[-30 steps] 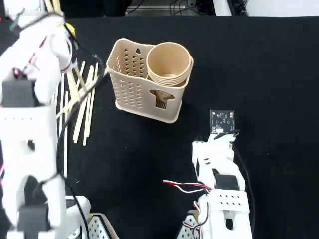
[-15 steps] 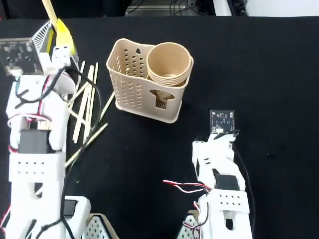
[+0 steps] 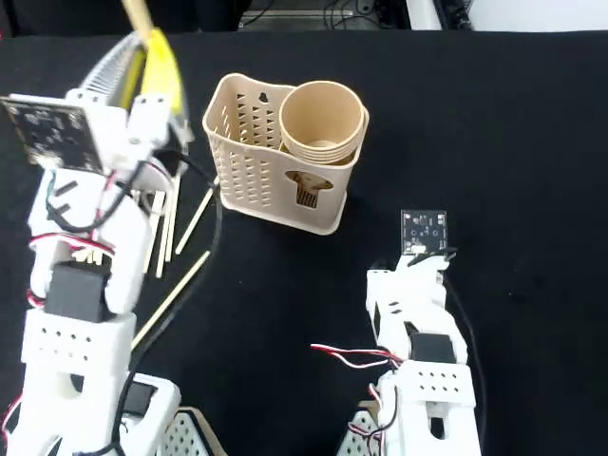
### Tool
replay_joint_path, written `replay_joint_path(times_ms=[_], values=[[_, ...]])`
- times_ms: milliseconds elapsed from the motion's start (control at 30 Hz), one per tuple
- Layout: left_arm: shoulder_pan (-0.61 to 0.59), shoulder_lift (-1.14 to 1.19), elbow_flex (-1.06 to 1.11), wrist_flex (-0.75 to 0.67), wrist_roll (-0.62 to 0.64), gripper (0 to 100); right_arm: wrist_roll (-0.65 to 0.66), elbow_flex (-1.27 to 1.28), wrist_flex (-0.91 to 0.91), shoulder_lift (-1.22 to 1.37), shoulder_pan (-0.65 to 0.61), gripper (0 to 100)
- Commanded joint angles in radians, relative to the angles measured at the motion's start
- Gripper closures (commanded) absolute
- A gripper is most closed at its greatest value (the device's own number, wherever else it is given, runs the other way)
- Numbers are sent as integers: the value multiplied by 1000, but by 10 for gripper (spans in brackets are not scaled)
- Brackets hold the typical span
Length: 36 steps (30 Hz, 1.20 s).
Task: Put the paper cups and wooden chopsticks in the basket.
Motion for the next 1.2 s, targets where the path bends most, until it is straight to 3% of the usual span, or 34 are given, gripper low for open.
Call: replay_joint_path(times_ms=[0,367,533,667,933,1067,1167], values=[[105,-11,-77,-29,5,973,3,-4,-17,-15,-14,959],[111,58,143,-311,11,973,3,-4,-17,-15,-15,959],[99,222,234,-422,126,973,5,-4,-17,-15,-15,959],[91,282,245,-442,147,972,5,-4,-17,-15,-15,959],[65,195,228,-127,157,838,5,-4,-17,-15,-15,957],[61,80,183,21,149,830,5,-4,-17,-15,-15,956],[42,-28,111,212,141,829,5,-4,-17,-15,-15,956]])
